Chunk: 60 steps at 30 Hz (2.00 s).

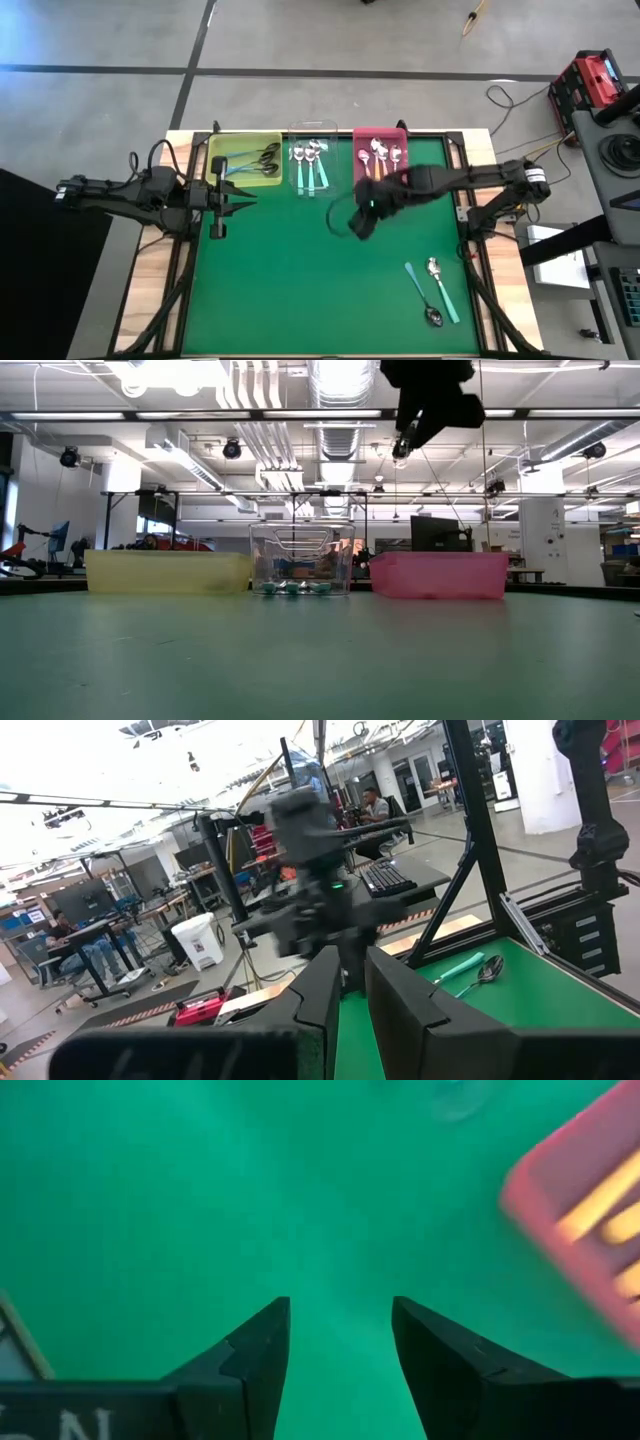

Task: Sort silverware by color (type)
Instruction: Put the blue spoon into the yellow bin

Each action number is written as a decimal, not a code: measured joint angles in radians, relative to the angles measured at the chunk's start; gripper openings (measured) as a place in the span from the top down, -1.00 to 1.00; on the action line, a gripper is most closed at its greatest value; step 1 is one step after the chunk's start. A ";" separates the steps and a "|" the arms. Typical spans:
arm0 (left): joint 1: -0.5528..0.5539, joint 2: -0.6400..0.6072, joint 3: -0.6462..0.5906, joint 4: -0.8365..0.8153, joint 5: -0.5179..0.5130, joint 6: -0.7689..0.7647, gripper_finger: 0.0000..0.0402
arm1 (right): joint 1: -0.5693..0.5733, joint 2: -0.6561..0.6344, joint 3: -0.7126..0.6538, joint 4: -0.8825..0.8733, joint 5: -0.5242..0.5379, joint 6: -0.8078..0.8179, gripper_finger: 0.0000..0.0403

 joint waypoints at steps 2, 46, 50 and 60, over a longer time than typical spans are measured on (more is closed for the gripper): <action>0.000 0.001 0.000 0.001 0.000 0.000 0.82 | 0.058 0.010 -0.001 0.000 0.000 0.035 0.14; 0.000 0.167 0.000 0.164 0.000 -0.140 0.82 | 0.589 0.028 -0.435 0.058 -0.191 0.928 0.06; 0.000 0.186 0.000 0.199 0.000 -0.143 0.82 | 0.610 0.028 -0.483 0.103 -0.191 0.954 0.06; 0.000 0.241 0.000 0.222 0.000 -0.201 0.82 | 0.625 0.028 -0.546 0.174 -0.185 0.962 0.06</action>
